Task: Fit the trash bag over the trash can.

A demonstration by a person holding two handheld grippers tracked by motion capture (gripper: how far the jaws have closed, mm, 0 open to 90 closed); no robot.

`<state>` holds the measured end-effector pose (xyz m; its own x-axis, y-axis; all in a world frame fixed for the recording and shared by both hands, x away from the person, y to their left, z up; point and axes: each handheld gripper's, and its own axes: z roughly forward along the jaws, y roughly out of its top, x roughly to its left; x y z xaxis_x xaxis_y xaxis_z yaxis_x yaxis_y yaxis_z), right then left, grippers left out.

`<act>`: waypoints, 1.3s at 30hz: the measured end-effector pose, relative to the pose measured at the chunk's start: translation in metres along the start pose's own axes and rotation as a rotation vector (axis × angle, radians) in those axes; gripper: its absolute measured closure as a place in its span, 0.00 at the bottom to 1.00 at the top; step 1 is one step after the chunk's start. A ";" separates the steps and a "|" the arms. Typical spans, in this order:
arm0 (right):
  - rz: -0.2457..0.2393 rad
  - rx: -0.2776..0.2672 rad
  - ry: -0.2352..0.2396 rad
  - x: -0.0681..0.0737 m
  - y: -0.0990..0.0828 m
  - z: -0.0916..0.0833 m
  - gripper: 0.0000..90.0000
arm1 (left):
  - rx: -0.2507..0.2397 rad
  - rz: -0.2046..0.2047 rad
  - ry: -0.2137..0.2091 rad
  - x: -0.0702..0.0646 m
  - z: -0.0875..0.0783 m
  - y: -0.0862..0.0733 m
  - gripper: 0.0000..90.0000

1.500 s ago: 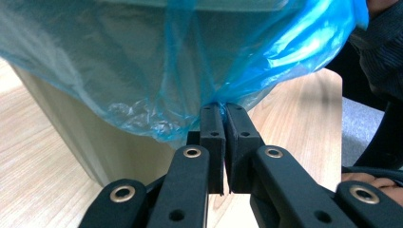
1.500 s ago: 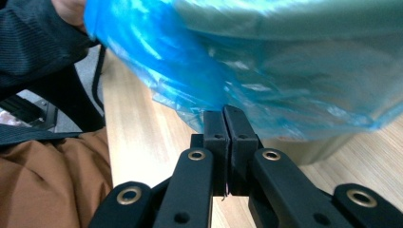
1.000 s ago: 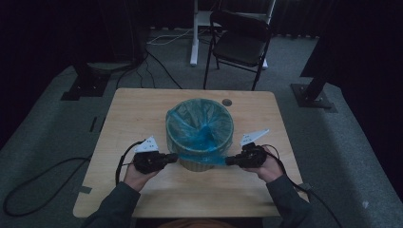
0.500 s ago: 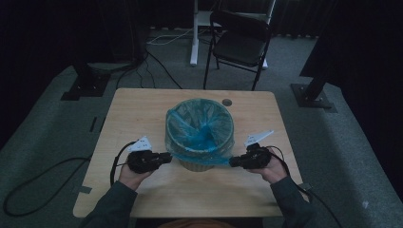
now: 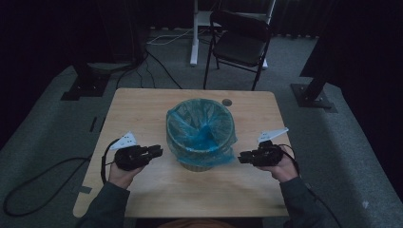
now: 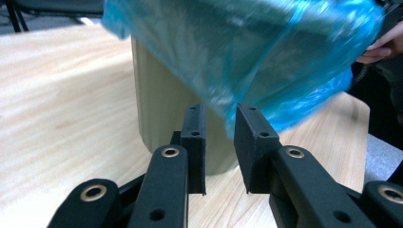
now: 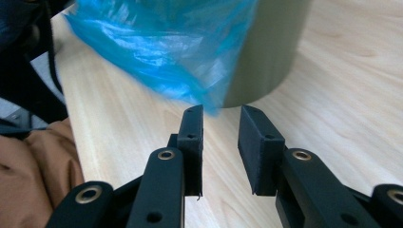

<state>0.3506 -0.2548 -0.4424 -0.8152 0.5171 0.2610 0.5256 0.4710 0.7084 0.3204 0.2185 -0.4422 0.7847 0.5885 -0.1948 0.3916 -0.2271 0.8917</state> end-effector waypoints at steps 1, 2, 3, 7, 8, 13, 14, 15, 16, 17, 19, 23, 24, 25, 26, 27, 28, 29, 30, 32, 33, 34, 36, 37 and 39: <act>0.004 -0.005 -0.005 -0.001 -0.001 -0.003 0.79 | -0.005 0.004 0.000 -0.001 -0.001 0.002 0.82; 0.004 -0.005 -0.005 -0.001 -0.001 -0.003 0.79 | -0.005 0.004 0.000 -0.001 -0.001 0.002 0.82; 0.009 -0.014 -0.010 -0.003 -0.001 -0.006 0.79 | -0.013 0.012 0.000 -0.001 -0.002 0.007 0.82; 0.025 -0.047 -0.027 -0.007 -0.003 -0.016 0.78 | -0.024 0.022 0.001 -0.001 -0.003 0.016 0.80; 0.023 -0.052 -0.029 -0.007 -0.002 -0.016 0.78 | -0.025 0.025 -0.001 -0.001 -0.002 0.019 0.80; 0.015 -0.078 -0.030 -0.007 0.005 -0.015 0.78 | -0.024 0.040 -0.007 0.000 -0.002 0.026 0.78; 0.008 -0.092 -0.031 -0.007 0.010 -0.014 0.77 | -0.029 0.041 -0.011 -0.002 -0.001 0.029 0.77; 0.008 -0.092 -0.031 -0.007 0.010 -0.014 0.77 | -0.029 0.041 -0.011 -0.002 -0.001 0.029 0.77; 0.003 -0.098 -0.031 -0.007 0.012 -0.014 0.77 | -0.028 0.044 -0.011 -0.002 -0.001 0.031 0.77; 0.002 -0.105 -0.033 -0.007 0.015 -0.014 0.77 | -0.029 0.044 -0.015 -0.003 -0.001 0.033 0.77; -0.002 -0.121 -0.033 -0.007 0.020 -0.013 0.77 | -0.035 0.054 -0.019 -0.005 -0.001 0.038 0.76; -0.011 -0.131 -0.034 -0.008 0.029 -0.010 0.78 | -0.037 0.068 -0.026 -0.007 0.001 0.049 0.76; -0.011 -0.131 -0.034 -0.008 0.029 -0.010 0.78 | -0.037 0.068 -0.026 -0.007 0.001 0.049 0.75; -0.016 -0.128 -0.037 -0.008 0.032 -0.005 0.78 | -0.039 0.072 -0.036 -0.007 0.003 0.052 0.75; -0.016 -0.128 -0.036 -0.008 0.033 -0.004 0.78 | -0.038 0.075 -0.039 -0.008 0.004 0.054 0.75; -0.019 -0.127 -0.037 -0.008 0.034 -0.002 0.78 | -0.038 0.075 -0.039 -0.008 0.004 0.054 0.75; -0.019 -0.127 -0.037 -0.008 0.034 -0.002 0.78 | -0.038 0.077 -0.041 -0.008 0.005 0.055 0.75; -0.019 -0.124 -0.037 -0.009 0.034 -0.001 0.78 | -0.038 0.077 -0.041 -0.008 0.005 0.055 0.75; -0.019 -0.124 -0.037 -0.009 0.034 -0.001 0.78 | -0.037 0.086 -0.046 -0.008 0.007 0.059 0.75; -0.023 -0.118 -0.043 -0.009 0.038 0.002 0.81 | -0.031 0.098 -0.054 -0.009 0.011 0.065 0.74; -0.023 -0.120 -0.046 -0.009 0.039 0.003 0.82 | -0.025 0.105 -0.056 -0.008 0.012 0.067 0.74; -0.018 -0.122 -0.054 -0.010 0.040 0.003 0.82 | -0.024 0.105 -0.060 -0.007 0.013 0.070 0.73; -0.017 -0.125 -0.061 -0.011 0.041 0.004 0.83 | -0.021 0.105 -0.059 -0.007 0.014 0.071 0.73; -0.011 -0.127 -0.071 -0.012 0.043 0.005 0.83 | -0.018 0.108 -0.061 -0.006 0.015 0.073 0.73; -0.007 -0.127 -0.077 -0.014 0.044 0.007 0.84 | -0.013 0.109 -0.063 -0.006 0.018 0.076 0.73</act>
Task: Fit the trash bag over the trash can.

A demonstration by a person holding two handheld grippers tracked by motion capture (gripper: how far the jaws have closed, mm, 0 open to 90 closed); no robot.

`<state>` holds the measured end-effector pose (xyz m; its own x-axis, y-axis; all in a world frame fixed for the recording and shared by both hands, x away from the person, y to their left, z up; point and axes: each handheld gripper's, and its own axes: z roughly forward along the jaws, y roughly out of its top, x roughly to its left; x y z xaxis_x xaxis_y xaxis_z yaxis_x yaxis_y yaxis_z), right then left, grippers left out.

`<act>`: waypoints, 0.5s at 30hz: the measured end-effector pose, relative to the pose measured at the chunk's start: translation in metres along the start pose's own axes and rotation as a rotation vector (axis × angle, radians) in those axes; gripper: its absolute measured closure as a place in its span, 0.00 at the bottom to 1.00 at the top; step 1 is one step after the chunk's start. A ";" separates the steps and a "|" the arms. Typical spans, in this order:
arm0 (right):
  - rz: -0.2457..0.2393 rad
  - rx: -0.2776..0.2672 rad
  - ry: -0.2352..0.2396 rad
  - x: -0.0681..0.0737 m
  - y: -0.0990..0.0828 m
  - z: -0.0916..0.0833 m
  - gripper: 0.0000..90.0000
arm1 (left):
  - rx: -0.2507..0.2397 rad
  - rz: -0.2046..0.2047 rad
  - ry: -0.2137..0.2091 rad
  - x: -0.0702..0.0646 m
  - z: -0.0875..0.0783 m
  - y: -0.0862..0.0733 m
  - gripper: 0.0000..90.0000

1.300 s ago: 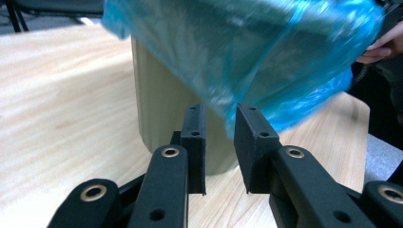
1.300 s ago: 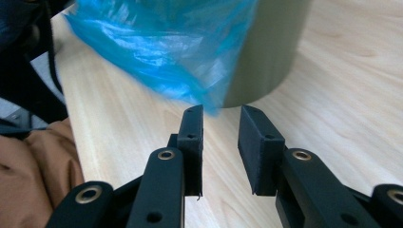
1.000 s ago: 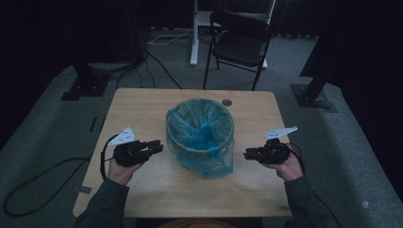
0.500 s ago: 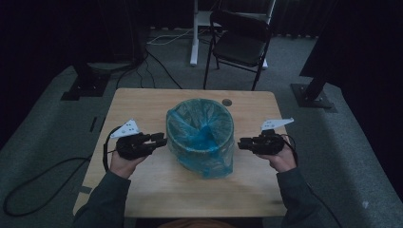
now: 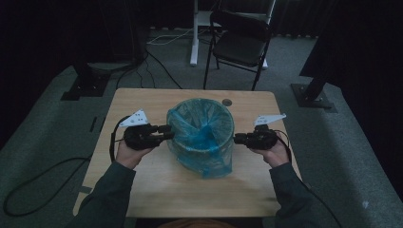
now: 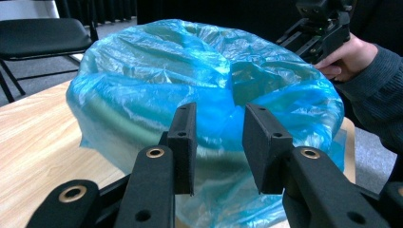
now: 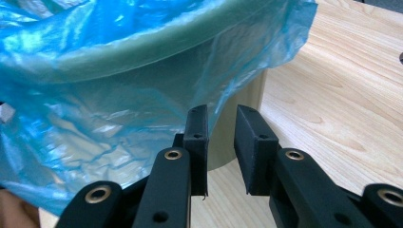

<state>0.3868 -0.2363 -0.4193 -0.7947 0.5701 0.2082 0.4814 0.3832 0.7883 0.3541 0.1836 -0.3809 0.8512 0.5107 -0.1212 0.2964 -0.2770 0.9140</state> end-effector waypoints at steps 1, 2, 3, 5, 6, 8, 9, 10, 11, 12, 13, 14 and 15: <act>0.000 0.000 0.000 0.000 0.000 0.000 0.84 | 0.002 0.002 -0.001 0.000 0.002 0.001 0.73; 0.006 0.001 -0.002 -0.001 0.001 0.002 0.84 | 0.004 0.006 -0.002 0.000 0.003 0.003 0.73; 0.006 0.001 -0.002 -0.001 0.001 0.002 0.84 | 0.004 0.008 -0.003 0.001 0.005 0.005 0.73; 0.015 -0.001 -0.006 -0.003 0.001 0.003 0.85 | 0.016 0.016 -0.003 0.001 0.008 0.009 0.72; 0.017 -0.007 -0.007 -0.004 0.002 0.004 0.87 | 0.021 0.024 -0.001 0.001 0.011 0.013 0.72; 0.016 -0.006 -0.012 -0.004 0.002 0.004 0.87 | 0.023 0.024 -0.005 0.002 0.013 0.016 0.72; 0.016 -0.006 -0.012 -0.004 0.002 0.004 0.87 | 0.023 0.024 -0.005 0.002 0.013 0.016 0.72; 0.016 -0.004 -0.018 -0.005 0.002 0.005 0.88 | 0.029 0.033 -0.003 0.002 0.015 0.019 0.72; 0.019 -0.007 -0.021 -0.005 0.003 0.005 0.91 | 0.033 0.032 -0.006 0.003 0.016 0.021 0.72; 0.022 -0.008 -0.018 -0.006 0.003 0.006 0.93 | 0.047 0.033 -0.014 0.004 0.019 0.025 0.72; 0.023 -0.009 -0.016 -0.007 0.003 0.006 0.93 | 0.053 0.036 -0.011 0.005 0.021 0.026 0.72; 0.023 -0.009 -0.016 -0.007 0.003 0.006 0.93 | 0.053 0.036 -0.011 0.005 0.021 0.026 0.72; 0.027 -0.010 -0.014 -0.007 0.003 0.006 0.94 | 0.053 0.036 -0.011 0.005 0.021 0.026 0.72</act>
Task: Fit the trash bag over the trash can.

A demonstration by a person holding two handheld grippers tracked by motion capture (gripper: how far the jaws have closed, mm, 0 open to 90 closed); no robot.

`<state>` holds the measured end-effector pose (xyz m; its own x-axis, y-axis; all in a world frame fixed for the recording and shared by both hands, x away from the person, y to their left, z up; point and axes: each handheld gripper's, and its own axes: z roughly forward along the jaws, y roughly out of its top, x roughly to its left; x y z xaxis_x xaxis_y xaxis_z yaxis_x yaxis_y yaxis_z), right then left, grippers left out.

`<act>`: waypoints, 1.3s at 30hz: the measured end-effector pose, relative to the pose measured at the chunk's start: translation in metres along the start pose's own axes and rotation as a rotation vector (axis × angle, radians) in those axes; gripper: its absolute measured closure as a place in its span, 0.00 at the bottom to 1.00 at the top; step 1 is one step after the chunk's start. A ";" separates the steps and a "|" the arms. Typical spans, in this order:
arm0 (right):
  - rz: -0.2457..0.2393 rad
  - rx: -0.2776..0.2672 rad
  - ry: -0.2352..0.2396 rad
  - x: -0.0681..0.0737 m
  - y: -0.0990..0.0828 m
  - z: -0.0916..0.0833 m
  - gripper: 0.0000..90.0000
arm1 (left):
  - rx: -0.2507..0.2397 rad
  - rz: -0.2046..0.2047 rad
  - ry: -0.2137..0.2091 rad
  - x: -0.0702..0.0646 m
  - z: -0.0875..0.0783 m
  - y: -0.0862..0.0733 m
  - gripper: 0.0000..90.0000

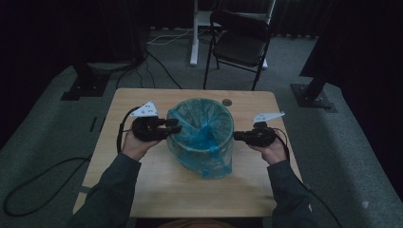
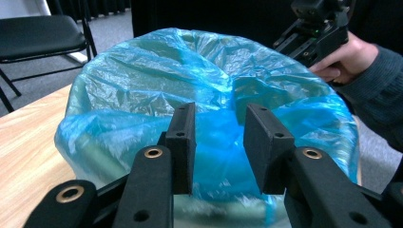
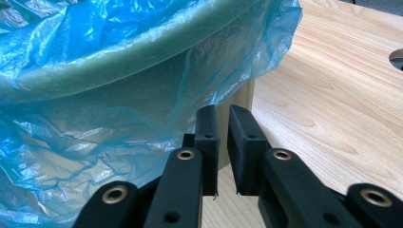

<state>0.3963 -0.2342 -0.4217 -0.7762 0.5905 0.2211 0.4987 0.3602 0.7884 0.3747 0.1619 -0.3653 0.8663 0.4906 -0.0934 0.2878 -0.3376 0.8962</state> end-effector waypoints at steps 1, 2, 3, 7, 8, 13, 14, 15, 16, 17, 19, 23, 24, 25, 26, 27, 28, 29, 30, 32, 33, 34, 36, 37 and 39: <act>0.000 0.000 0.000 0.000 0.000 0.000 0.94 | 0.007 0.007 -0.005 0.002 0.002 0.004 0.72; -0.002 0.006 0.011 0.000 0.000 0.001 0.94 | 0.006 0.011 -0.006 0.003 0.004 0.008 0.72; -0.004 0.009 0.013 0.000 0.000 0.002 0.94 | 0.009 0.014 -0.008 0.004 0.004 0.010 0.72; -0.009 0.014 0.016 0.001 -0.001 0.003 0.94 | -0.001 0.007 -0.005 0.009 0.007 0.018 0.72; -0.009 0.014 0.016 0.001 -0.001 0.003 0.94 | -0.001 0.007 -0.005 0.009 0.007 0.018 0.72; -0.011 0.017 0.026 0.002 -0.001 0.004 0.91 | -0.008 0.008 0.011 0.014 0.010 0.029 0.72; -0.011 0.018 0.027 0.002 -0.001 0.004 0.91 | -0.010 0.009 0.012 0.015 0.011 0.033 0.72; -0.011 0.018 0.027 0.002 -0.001 0.004 0.91 | -0.011 0.011 0.013 0.016 0.011 0.035 0.72; -0.013 0.017 0.028 0.002 -0.001 0.004 0.90 | -0.011 0.011 0.013 0.016 0.011 0.035 0.72; -0.013 0.017 0.028 0.002 -0.001 0.004 0.90 | -0.012 0.012 0.012 0.016 0.012 0.037 0.72; -0.014 0.018 0.028 0.002 -0.002 0.004 0.90 | -0.015 0.021 0.013 0.016 0.013 0.041 0.74; -0.017 0.020 0.031 0.002 -0.003 0.004 0.90 | -0.008 0.045 0.002 0.015 0.016 0.050 0.75; -0.015 0.021 0.031 0.002 -0.004 0.004 0.90 | -0.007 0.051 -0.001 0.014 0.016 0.052 0.75; -0.015 0.021 0.031 0.002 -0.004 0.004 0.90 | -0.004 0.054 -0.006 0.014 0.017 0.054 0.75; -0.015 0.022 0.031 0.002 -0.004 0.004 0.90 | 0.004 0.059 -0.014 0.014 0.018 0.055 0.75; -0.015 0.022 0.030 0.002 -0.004 0.004 0.90 | 0.009 0.064 -0.013 0.014 0.020 0.056 0.75; -0.015 0.021 0.031 0.002 -0.004 0.004 0.90 | 0.017 0.064 -0.021 0.014 0.022 0.057 0.75; -0.015 0.021 0.032 0.002 -0.004 0.004 0.90 | 0.025 0.068 -0.023 0.014 0.023 0.058 0.75; -0.015 0.021 0.032 0.002 -0.004 0.004 0.90 | 0.025 0.068 -0.023 0.014 0.023 0.058 0.75; -0.016 0.024 0.033 0.002 -0.004 0.004 0.90 | 0.045 0.080 -0.028 0.013 0.027 0.060 0.74; -0.016 0.024 0.034 0.002 -0.004 0.004 0.90 | 0.051 0.084 -0.030 0.013 0.029 0.060 0.74; -0.016 0.024 0.034 0.002 -0.004 0.004 0.90 | 0.058 0.086 -0.030 0.012 0.031 0.061 0.74; -0.017 0.025 0.034 0.002 -0.005 0.004 0.90 | 0.066 0.091 -0.033 0.011 0.033 0.062 0.74; -0.016 0.027 0.035 0.002 -0.005 0.004 0.90 | 0.074 0.097 -0.043 0.011 0.036 0.062 0.74; -0.018 0.027 0.036 0.002 -0.005 0.005 0.90 | 0.088 0.099 -0.052 0.010 0.038 0.062 0.74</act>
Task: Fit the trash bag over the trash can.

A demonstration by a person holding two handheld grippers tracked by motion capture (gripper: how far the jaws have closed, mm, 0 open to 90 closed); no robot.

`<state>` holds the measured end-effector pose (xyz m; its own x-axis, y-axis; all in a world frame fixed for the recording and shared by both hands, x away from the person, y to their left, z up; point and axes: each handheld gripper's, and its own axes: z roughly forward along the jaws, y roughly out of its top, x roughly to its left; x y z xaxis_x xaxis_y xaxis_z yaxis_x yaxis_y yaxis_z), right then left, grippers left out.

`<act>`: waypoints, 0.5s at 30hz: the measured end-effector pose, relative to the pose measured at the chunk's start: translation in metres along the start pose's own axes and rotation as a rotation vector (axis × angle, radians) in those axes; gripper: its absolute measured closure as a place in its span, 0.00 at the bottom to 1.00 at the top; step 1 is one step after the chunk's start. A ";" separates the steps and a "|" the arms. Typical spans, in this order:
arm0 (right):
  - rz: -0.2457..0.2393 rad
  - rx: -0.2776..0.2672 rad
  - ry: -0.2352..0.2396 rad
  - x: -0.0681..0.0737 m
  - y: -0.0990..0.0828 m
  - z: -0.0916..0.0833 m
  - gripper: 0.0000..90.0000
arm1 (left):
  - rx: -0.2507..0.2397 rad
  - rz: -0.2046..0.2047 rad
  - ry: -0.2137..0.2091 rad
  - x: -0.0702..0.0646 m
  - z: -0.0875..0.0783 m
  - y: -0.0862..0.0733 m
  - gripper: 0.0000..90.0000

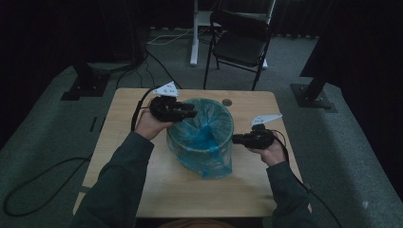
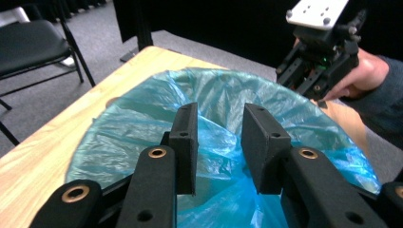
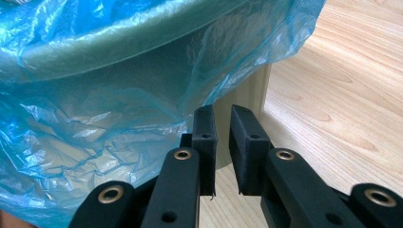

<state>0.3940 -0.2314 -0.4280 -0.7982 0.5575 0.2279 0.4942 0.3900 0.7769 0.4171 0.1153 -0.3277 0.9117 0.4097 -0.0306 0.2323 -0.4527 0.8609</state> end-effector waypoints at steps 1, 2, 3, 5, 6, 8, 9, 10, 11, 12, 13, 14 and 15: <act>0.000 0.000 0.000 0.000 0.000 0.000 0.90 | 0.000 0.000 0.000 0.000 0.000 0.000 0.74; 0.000 0.001 0.000 0.000 0.000 0.000 0.90 | 0.008 0.005 0.000 -0.001 0.002 0.000 0.74; 0.000 0.002 0.001 0.000 0.000 0.000 0.90 | 0.014 0.008 -0.001 -0.002 0.005 0.001 0.74; -0.001 0.004 0.002 0.000 -0.001 0.001 0.90 | 0.020 0.014 -0.005 -0.003 0.008 0.002 0.74; -0.001 0.004 0.002 0.000 -0.001 0.001 0.90 | 0.026 0.021 -0.006 -0.003 0.010 0.002 0.74; 0.002 0.006 0.002 0.000 -0.001 0.001 0.90 | 0.044 0.034 -0.002 -0.004 0.014 0.003 0.74; 0.002 0.006 0.002 0.000 -0.001 0.001 0.90 | 0.044 0.034 -0.002 -0.004 0.014 0.003 0.74; 0.003 0.007 0.003 0.000 -0.001 0.001 0.90 | 0.060 0.042 -0.004 -0.005 0.018 0.004 0.74; 0.002 0.007 0.003 0.000 -0.001 0.001 0.90 | 0.067 0.046 0.002 -0.006 0.021 0.006 0.74; 0.003 0.007 0.003 0.000 -0.001 0.001 0.90 | 0.069 0.049 0.001 -0.006 0.023 0.006 0.74; 0.003 0.007 0.003 0.000 -0.001 0.001 0.90 | 0.069 0.049 0.001 -0.006 0.023 0.006 0.74; 0.003 0.007 0.003 0.000 -0.001 0.001 0.90 | 0.071 0.054 -0.002 -0.007 0.025 0.008 0.74; 0.003 0.007 0.003 0.000 -0.001 0.001 0.90 | 0.071 0.054 -0.002 -0.007 0.025 0.008 0.74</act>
<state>0.3941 -0.2308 -0.4296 -0.7978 0.5566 0.2317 0.4989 0.3937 0.7721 0.4208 0.0888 -0.3330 0.9244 0.3811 0.0139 0.2058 -0.5291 0.8232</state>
